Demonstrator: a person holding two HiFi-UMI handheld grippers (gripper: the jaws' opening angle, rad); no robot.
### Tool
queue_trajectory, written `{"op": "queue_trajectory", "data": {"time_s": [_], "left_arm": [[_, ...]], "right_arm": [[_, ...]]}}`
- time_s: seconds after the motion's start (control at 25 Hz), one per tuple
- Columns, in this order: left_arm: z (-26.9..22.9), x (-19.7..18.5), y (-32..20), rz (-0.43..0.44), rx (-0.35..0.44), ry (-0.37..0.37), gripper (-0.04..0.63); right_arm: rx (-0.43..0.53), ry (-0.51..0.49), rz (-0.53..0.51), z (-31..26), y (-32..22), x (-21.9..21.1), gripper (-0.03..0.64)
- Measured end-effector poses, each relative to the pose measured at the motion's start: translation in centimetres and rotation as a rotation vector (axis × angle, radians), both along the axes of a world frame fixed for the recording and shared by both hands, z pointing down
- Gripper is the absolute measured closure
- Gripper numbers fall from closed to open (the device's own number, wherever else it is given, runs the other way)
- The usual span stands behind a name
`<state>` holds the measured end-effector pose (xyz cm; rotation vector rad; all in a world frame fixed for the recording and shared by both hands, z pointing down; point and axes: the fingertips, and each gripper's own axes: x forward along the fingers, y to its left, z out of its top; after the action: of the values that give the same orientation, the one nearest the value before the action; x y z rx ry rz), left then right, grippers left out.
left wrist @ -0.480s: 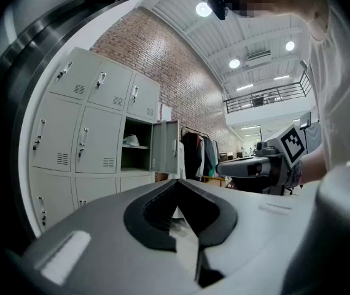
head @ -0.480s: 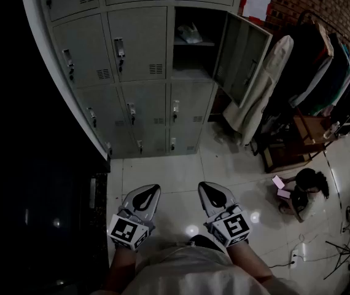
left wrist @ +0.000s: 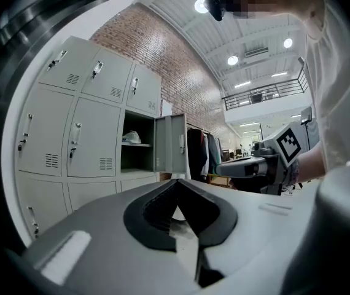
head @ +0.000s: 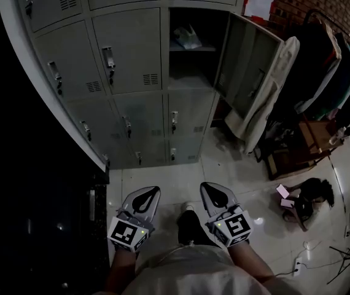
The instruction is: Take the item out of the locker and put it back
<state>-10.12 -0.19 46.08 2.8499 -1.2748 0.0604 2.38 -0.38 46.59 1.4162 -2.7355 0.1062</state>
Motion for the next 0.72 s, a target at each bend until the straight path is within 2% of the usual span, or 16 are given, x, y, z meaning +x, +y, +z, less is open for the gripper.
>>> {"op": "queue_trajectory", "data": {"time_s": [0.12,0.44,0.72], "left_arm": [[0.0,0.8,-5.7,-0.031,0.012,-0.003,0.595],[-5.2,4.9,-21.3,-0.06,0.097,0.009,0.595],[-5.7,5.1,-29.0,-0.061,0.073,0.01,0.595]], "right_arm": [[0.007,-0.011,-0.019,-0.1,-6.1,1.2,0.617],[0.101,0.004,-0.074,-5.5,-22.3,4.6,0.617],[0.093,0.014,-0.06,-6.2,-30.6,4.8,0.617]]}}
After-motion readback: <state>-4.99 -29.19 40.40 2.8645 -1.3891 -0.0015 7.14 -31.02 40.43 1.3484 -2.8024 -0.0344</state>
